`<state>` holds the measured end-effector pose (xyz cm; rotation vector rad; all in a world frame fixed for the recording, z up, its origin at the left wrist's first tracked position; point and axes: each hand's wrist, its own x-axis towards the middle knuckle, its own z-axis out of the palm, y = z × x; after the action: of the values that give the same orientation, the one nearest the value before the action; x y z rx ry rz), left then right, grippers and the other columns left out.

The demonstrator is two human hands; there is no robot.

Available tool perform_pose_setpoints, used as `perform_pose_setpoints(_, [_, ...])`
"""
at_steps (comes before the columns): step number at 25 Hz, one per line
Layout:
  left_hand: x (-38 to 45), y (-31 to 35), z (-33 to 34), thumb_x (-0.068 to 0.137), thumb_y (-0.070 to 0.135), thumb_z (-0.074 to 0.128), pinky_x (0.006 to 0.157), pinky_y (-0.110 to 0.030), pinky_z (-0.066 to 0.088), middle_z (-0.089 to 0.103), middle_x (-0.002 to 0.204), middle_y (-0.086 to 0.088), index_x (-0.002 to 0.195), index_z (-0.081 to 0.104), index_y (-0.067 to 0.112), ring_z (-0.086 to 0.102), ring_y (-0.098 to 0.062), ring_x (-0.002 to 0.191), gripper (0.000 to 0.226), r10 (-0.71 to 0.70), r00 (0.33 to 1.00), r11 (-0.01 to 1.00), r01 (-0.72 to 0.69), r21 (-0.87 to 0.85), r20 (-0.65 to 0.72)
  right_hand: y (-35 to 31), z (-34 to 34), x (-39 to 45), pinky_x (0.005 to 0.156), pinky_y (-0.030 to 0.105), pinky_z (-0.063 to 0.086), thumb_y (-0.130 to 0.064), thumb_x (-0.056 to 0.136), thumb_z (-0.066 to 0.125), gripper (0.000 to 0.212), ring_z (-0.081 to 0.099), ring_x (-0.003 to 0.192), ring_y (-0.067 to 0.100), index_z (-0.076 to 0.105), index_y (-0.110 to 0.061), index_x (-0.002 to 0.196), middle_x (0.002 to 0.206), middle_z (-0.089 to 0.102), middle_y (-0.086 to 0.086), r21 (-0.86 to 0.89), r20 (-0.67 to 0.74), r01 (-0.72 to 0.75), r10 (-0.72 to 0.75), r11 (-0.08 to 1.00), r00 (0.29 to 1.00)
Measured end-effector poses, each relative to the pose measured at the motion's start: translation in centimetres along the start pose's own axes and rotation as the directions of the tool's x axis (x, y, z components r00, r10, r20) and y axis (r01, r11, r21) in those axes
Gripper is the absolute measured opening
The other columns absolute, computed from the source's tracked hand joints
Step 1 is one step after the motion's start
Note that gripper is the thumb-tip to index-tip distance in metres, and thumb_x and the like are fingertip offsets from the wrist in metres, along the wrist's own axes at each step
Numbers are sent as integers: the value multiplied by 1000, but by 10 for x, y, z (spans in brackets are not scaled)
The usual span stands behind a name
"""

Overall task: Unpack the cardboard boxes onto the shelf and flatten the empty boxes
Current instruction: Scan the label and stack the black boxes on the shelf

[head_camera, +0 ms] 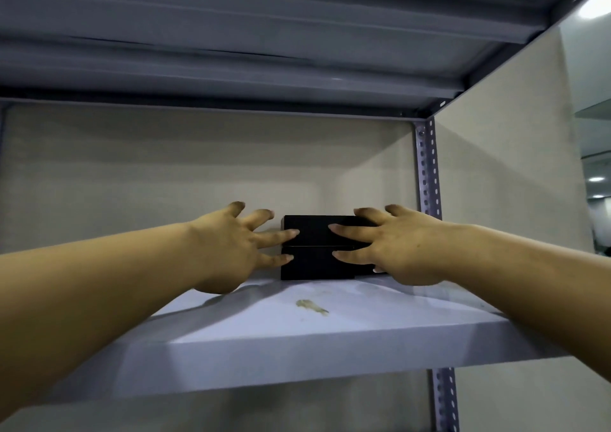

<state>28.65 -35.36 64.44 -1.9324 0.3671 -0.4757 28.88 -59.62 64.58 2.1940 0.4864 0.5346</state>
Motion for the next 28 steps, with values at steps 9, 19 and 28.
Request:
perform_pose_setpoints(9, [22, 0, 4, 102, 25, 31, 114, -51, 19, -31, 154, 4, 150, -13, 36, -8, -28, 145, 66, 7, 997, 999, -3, -54, 72, 0, 4, 23, 117, 52, 11, -15, 100, 39, 69, -9, 146, 31, 2, -43, 151, 160, -18, -7, -45, 63, -15, 18, 999, 998])
perform_pose_setpoints(19, [16, 2, -2, 101, 26, 32, 108, -44, 31, -12, 160, 3, 149, 5, 44, 11, -26, 141, 58, -43, 997, 969, 25, -246, -70, -4, -5, 10, 104, 41, 36, -32, 98, 46, 44, 28, 135, 23, 39, -38, 141, 151, 34, -7, 151, -208, -45, 77, 988, 975])
perform_pose_setpoints(28, [-32, 13, -29, 93, 47, 48, 82, -37, 50, 51, 121, 11, 126, 49, 36, 55, -17, 104, 35, -490, 804, 631, 59, -773, -338, -24, -15, -36, 79, 35, 51, -40, 92, 56, 23, 59, 91, 14, 64, -25, 107, 100, 65, -9, 683, -498, -49, 514, 728, 699])
